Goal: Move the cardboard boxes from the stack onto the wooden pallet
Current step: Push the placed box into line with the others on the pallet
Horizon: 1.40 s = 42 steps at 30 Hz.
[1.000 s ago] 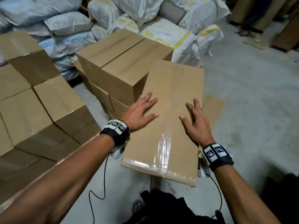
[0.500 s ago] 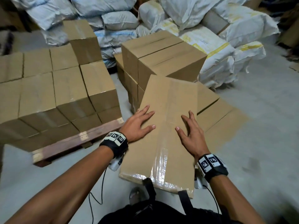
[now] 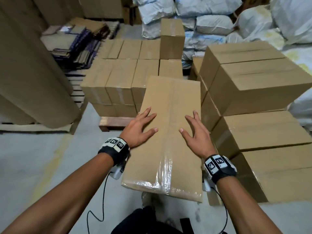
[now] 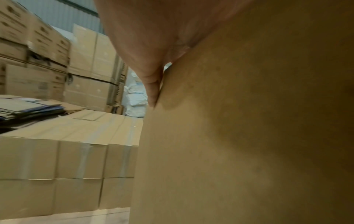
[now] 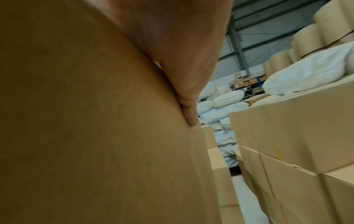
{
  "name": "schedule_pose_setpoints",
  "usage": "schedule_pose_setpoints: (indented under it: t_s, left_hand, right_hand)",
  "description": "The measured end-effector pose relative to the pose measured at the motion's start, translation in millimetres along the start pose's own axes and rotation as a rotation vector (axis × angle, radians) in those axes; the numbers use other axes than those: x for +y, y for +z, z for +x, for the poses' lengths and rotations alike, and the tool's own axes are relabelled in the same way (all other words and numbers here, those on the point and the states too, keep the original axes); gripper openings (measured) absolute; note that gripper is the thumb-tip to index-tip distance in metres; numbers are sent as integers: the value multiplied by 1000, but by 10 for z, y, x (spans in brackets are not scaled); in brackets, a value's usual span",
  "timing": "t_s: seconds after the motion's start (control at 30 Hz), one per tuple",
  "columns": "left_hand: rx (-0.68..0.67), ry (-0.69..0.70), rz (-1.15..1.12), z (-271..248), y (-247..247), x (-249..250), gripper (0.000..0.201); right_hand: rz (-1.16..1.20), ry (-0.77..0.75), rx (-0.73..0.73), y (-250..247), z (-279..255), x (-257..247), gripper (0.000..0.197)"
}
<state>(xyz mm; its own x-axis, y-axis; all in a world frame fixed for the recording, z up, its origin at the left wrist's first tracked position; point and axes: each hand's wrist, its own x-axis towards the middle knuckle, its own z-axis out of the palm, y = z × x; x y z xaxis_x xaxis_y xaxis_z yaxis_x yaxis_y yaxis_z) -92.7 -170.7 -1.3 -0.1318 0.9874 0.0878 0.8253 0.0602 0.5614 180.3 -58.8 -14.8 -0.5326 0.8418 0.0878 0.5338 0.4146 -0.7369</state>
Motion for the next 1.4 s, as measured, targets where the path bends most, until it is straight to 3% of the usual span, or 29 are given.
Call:
schedule_pose_setpoints:
  t_s: [0.27, 0.7, 0.93, 1.4]
  left_hand:
    - [137, -155, 45, -50, -636, -659, 69]
    - [169, -149, 32, 1037, -1160, -1786, 71]
    - [169, -138, 12, 1875, -1243, -2184, 68]
    - [200, -187, 20, 4029, -1403, -2889, 69]
  right_hand:
    - [-57, -191, -101, 577, 933, -588, 64]
    - [-83, -194, -115, 1100, 2457, -929, 65]
    - [-64, -176, -130, 1159, 3306, -872, 64]
    - [-16, -195, -195, 1095, 5732, -492, 63]
